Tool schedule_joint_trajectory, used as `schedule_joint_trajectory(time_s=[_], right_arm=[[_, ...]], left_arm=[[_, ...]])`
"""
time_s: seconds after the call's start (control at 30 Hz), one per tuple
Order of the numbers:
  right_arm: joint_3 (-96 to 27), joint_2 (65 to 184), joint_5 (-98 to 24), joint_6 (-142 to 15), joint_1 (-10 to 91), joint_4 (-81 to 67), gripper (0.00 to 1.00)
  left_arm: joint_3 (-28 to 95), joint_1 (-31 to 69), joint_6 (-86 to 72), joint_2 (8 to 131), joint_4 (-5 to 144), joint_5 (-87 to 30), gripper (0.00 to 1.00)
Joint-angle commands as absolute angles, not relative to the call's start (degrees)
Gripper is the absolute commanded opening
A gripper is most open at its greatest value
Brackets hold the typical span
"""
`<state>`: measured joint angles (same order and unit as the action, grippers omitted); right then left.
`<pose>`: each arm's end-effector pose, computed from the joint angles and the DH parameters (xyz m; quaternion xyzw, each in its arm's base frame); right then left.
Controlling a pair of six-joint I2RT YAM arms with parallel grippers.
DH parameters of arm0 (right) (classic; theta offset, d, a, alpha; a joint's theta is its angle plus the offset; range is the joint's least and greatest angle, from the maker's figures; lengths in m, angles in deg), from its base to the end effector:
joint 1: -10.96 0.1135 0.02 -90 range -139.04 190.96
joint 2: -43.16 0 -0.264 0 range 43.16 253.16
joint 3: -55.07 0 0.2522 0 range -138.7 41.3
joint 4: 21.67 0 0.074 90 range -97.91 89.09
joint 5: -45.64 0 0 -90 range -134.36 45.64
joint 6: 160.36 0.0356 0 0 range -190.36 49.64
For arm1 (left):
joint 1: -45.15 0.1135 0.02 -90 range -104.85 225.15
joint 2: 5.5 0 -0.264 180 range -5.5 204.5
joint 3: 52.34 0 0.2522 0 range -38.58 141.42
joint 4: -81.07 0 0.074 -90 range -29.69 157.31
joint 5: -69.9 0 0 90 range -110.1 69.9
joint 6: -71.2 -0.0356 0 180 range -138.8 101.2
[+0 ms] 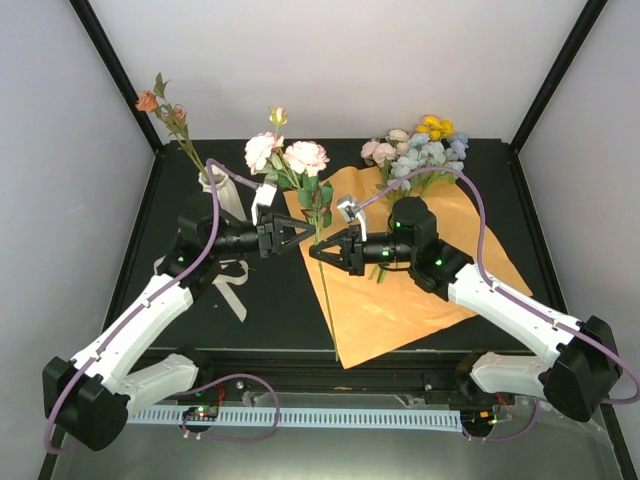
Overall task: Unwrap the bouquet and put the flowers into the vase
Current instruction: Insert the fake flower into the vase.
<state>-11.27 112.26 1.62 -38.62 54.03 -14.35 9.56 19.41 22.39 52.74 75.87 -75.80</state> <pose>0.1834 0.2065 0.3307 -0.3193 0.6774 0.5970 0.2878 0.1915 -0.1250 0.3515 0.2377 0.6716 -0.6193 0.3299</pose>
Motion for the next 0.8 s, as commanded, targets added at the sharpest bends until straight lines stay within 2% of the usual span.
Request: schedule_joint_trajectory(time_s=[0.0, 0.1, 0.17, 0.47, 0.77], right_arm=[[-11.94, 111.91, -0.98, -40.4, 54.45, -13.47, 0.11], [-11.25, 111.2, -3.17, -40.72, 54.39, -12.87, 0.19], [-10.06, 110.04, -4.87, -40.82, 54.44, -13.36, 0.31], [-7.85, 101.94, -14.59, -44.18, 54.46, -8.54, 0.98], [-2.07, 91.3, -32.17, -44.91, 54.29, -6.73, 1.0]], left_arm=[[9.31, 18.96, 21.44, 52.27, 78.3, -77.91, 0.02], [9.84, 18.96, 19.65, 51.91, 76.95, -77.2, 0.02], [10.68, 19.0, 17.36, 51.64, 74.66, -75.99, 0.02], [16.87, 19.02, 5.49, 47.05, 62.85, -62.75, 0.02], [24.28, 19.1, -9.55, 41.54, 53.0, -35.36, 0.01]])
